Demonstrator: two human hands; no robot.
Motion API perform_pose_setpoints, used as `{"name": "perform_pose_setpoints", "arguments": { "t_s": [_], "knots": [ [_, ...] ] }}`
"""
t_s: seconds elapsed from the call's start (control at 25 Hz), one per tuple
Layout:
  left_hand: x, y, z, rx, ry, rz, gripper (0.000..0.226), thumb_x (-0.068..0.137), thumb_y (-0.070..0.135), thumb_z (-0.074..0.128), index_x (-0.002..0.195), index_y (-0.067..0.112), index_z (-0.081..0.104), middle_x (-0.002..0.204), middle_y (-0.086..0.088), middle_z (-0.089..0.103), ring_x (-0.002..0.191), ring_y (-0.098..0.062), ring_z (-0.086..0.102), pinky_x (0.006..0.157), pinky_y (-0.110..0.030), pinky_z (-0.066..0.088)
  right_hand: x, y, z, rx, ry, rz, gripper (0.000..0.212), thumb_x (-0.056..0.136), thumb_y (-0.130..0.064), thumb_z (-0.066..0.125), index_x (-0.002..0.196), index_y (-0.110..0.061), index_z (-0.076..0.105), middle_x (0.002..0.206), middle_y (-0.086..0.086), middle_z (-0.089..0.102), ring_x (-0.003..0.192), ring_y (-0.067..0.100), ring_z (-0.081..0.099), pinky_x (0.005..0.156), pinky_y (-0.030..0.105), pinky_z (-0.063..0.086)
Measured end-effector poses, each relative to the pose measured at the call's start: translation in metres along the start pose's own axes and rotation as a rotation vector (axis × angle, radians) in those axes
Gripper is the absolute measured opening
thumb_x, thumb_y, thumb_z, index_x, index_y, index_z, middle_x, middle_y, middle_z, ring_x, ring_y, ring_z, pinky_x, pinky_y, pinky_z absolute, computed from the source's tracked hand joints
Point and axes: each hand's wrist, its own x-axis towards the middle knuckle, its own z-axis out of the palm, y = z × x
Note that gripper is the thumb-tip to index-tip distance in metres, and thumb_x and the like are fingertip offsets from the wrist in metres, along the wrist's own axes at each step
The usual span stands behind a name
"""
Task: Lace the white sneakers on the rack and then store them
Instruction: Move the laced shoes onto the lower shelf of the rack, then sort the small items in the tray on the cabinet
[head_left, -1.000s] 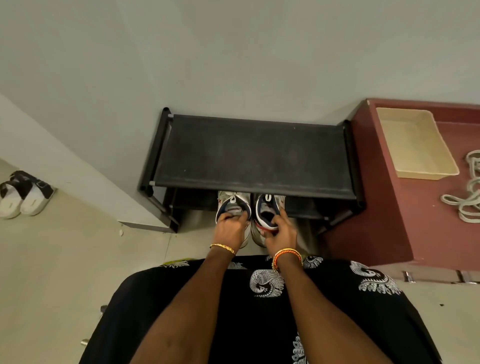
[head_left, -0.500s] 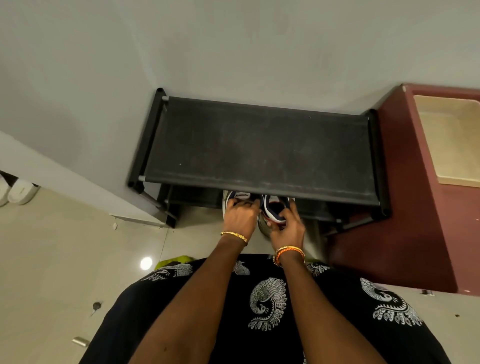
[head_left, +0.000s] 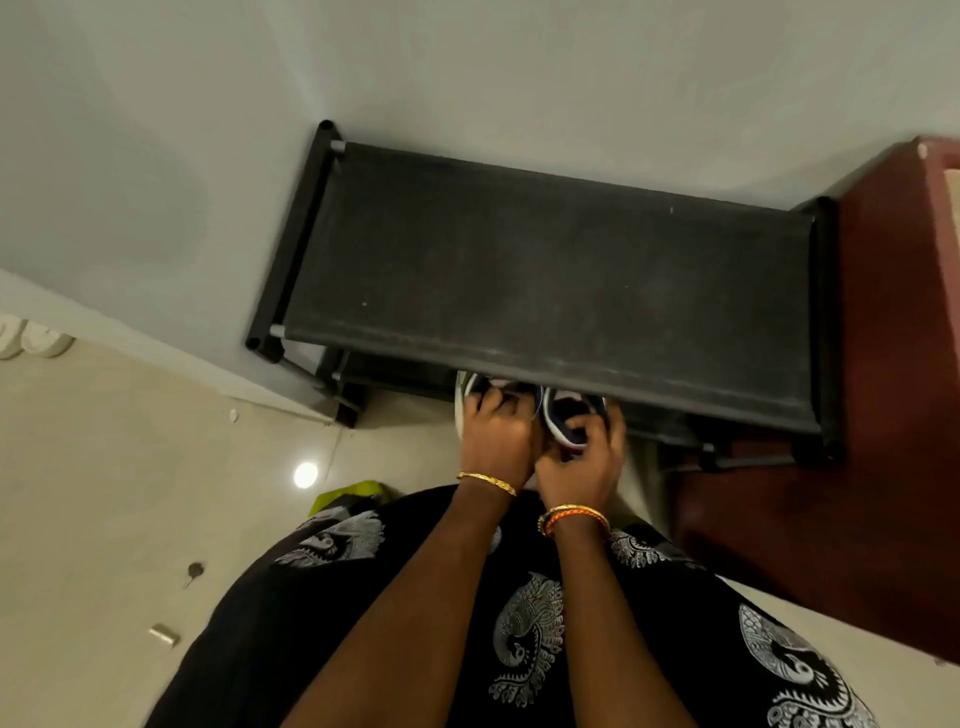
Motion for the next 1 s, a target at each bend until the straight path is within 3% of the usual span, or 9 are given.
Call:
{"name": "perform_pose_setpoints", "arguments": {
  "t_s": [0.16,0.24,0.36,0.48,0.6,0.8,1.0],
  "knots": [
    [-0.011,0.003,-0.021,-0.104,-0.227,-0.158,0.035,0.069,0.032,0.043,0.08,0.012,0.07,0.062,-0.001,0.065,0.068,-0.024,0.06,0.076,-0.031,0.033,-0.013,-0.022,-0.01,-0.165,-0.03,-0.023,0.028,0.06,0.0,0.06,0.087,-0.005,0.059,0.133,0.022,0.046,0.112,0.043,0.05,0.089,0.047,0.046],
    [-0.014,0.001,-0.039,-0.192,-0.312,-0.174,0.041,0.067,0.033,0.042,0.084,0.01,0.07,0.068,-0.004,0.065,0.071,-0.024,0.062,0.08,-0.03,0.039,-0.026,-0.043,-0.016,-0.32,-0.033,-0.038,0.026,0.064,-0.013,0.057,0.089,-0.007,0.06,0.125,0.021,0.051,0.11,0.044,0.049,0.087,0.051,0.044],
    [-0.012,-0.013,-0.059,-0.286,-0.374,-0.253,0.036,0.066,0.028,0.046,0.085,0.009,0.069,0.082,-0.008,0.07,0.08,-0.025,0.068,0.066,-0.025,0.054,-0.036,-0.07,-0.02,-0.394,-0.073,-0.124,0.022,0.069,-0.023,0.049,0.078,-0.008,0.062,0.097,0.018,0.062,0.092,0.041,0.055,0.075,0.046,0.046],
    [-0.013,-0.026,-0.092,-0.392,-0.466,-0.37,0.022,0.079,0.015,0.059,0.098,0.004,0.065,0.1,-0.015,0.066,0.092,-0.034,0.063,0.073,-0.036,0.052,-0.039,-0.098,-0.017,-0.266,-0.253,-0.136,0.004,0.078,-0.013,0.058,0.078,-0.009,0.059,0.078,0.011,0.064,0.075,0.032,0.06,0.066,0.035,0.046],
    [-0.02,-0.051,-0.131,-0.339,-0.529,-0.565,0.023,0.091,0.023,0.05,0.105,0.009,0.063,0.108,-0.013,0.064,0.101,-0.032,0.059,0.077,-0.035,0.046,-0.041,-0.133,-0.008,-0.243,-0.545,-0.173,0.003,0.083,-0.012,0.059,0.082,-0.011,0.056,0.078,0.006,0.063,0.073,0.021,0.059,0.064,0.026,0.041],
    [-0.075,-0.096,-0.181,-0.415,-0.392,-1.029,0.022,0.089,0.025,0.049,0.098,0.011,0.064,0.1,-0.013,0.066,0.094,-0.033,0.06,0.073,-0.034,0.048,-0.063,-0.188,0.022,-0.388,-1.046,-0.485,0.012,0.086,-0.015,0.058,0.075,-0.017,0.052,0.065,0.001,0.057,0.064,0.024,0.057,0.063,0.039,0.051],
    [-0.14,-0.148,-0.191,-0.423,-0.124,-1.515,0.018,0.089,0.017,0.049,0.095,0.006,0.062,0.098,-0.014,0.065,0.092,-0.032,0.059,0.073,-0.035,0.047,-0.119,-0.211,0.074,-0.48,-1.302,-0.687,0.011,0.083,-0.016,0.057,0.073,-0.019,0.053,0.062,-0.002,0.056,0.061,0.021,0.057,0.061,0.039,0.053]
  ]
}}
